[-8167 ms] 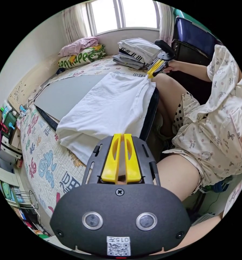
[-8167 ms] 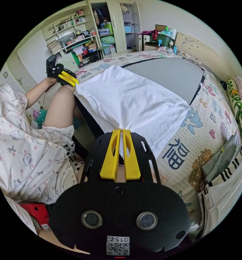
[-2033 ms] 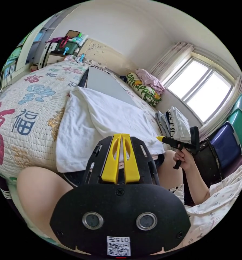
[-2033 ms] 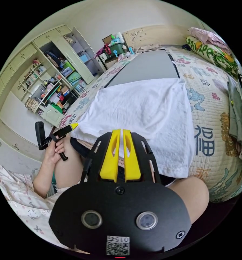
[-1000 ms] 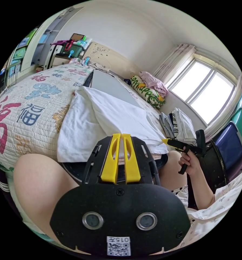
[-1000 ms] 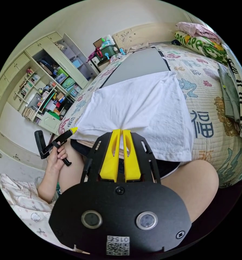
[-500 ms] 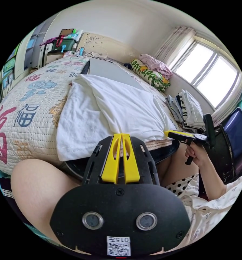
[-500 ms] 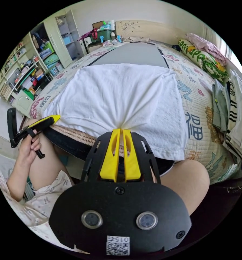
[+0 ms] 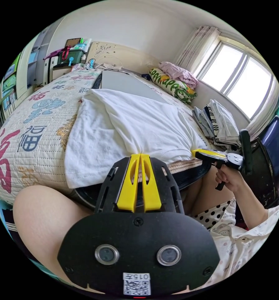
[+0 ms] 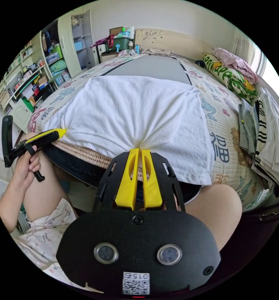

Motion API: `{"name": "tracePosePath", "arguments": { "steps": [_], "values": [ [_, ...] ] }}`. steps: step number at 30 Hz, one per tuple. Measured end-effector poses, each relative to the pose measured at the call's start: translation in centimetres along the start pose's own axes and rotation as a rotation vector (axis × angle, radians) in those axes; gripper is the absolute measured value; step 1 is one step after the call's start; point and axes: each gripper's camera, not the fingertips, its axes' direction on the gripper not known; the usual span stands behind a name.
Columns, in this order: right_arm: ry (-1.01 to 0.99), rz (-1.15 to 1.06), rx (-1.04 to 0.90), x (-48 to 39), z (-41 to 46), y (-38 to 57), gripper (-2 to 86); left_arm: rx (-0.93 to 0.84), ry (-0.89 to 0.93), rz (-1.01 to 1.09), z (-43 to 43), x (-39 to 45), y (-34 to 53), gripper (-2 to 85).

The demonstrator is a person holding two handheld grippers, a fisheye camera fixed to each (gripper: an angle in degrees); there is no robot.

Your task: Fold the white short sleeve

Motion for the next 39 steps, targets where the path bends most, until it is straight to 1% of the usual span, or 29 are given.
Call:
{"name": "tracePosePath", "arguments": {
  "steps": [3, 11, 18, 20, 23, 25, 26, 28, 29, 31, 32, 34, 35, 36, 37, 38, 39],
  "values": [
    [-0.039, 0.029, 0.016, -0.3, -0.2, 0.6, 0.5, 0.001, 0.013, -0.009, 0.0, -0.7, 0.0, -0.8],
    [-0.062, 0.038, 0.032, -2.7, -2.7, 1.3, 0.5, 0.011, 0.018, -0.012, 0.3, -1.9, 0.0, -0.8],
    [-0.038, 0.015, 0.014, -5.6, -7.6, 1.2, 0.3, 0.010, 0.026, -0.017, 0.9, -3.2, -0.1, -0.8],
    [-0.057, 0.031, 0.013, -5.9, -9.4, 1.3, 0.3, 0.010, 0.025, -0.017, 1.1, -3.5, -0.1, -0.8],
    [-0.204, 0.163, 0.009, -4.5, -13.5, 1.8, 0.1, 0.011, 0.027, -0.014, 1.5, -4.0, -0.2, -0.8],
    [-0.351, 0.236, 0.039, -3.5, -18.4, 3.1, -0.2, 0.013, 0.036, -0.019, 1.9, -4.6, -0.2, -0.8],
    [-0.393, 0.238, 0.049, -3.3, -19.8, 3.6, -0.3, 0.014, 0.038, -0.022, 2.0, -4.7, -0.1, -0.8],
    [-0.525, 0.248, 0.064, -2.7, -25.6, 6.0, -0.4, 0.021, 0.047, -0.033, 2.4, -5.2, 0.1, -0.8],
    [-0.546, 0.253, 0.077, -2.5, -27.2, 6.7, -0.4, 0.023, 0.048, -0.033, 2.5, -5.3, 0.1, -0.8],
    [-0.563, 0.285, 0.210, -1.9, -35.3, 9.4, -0.5, 0.028, 0.043, -0.026, 3.0, -5.6, 0.3, -0.8],
    [-0.549, 0.296, 0.265, -1.8, -37.7, 10.0, -0.5, 0.029, 0.039, -0.024, 3.2, -5.6, 0.3, -0.8],
    [-0.481, 0.331, 0.550, -2.0, -48.3, 11.7, -0.5, 0.030, 0.023, -0.012, 4.0, -5.7, 0.4, -0.8],
    [-0.470, 0.324, 0.630, -2.3, -51.0, 12.1, -0.5, 0.029, 0.020, -0.010, 4.2, -5.7, 0.4, -0.8],
    [-0.458, 0.300, 0.804, -3.1, -56.2, 13.1, -0.5, 0.028, 0.017, -0.007, 4.6, -5.8, 0.4, -0.8],
    [-0.466, 0.280, 0.989, -4.2, -60.8, 14.3, -0.5, 0.027, 0.018, -0.007, 4.9, -6.0, 0.4, -0.8],
    [-0.480, 0.269, 1.079, -4.8, -62.8, 14.9, -0.5, 0.027, 0.020, -0.009, 5.1, -6.1, 0.4, -0.8],
    [-0.527, 0.247, 1.230, -6.1, -66.2, 15.9, -0.6, 0.030, 0.024, -0.015, 5.5, -6.4, 0.5, -0.8]
  ]
}}
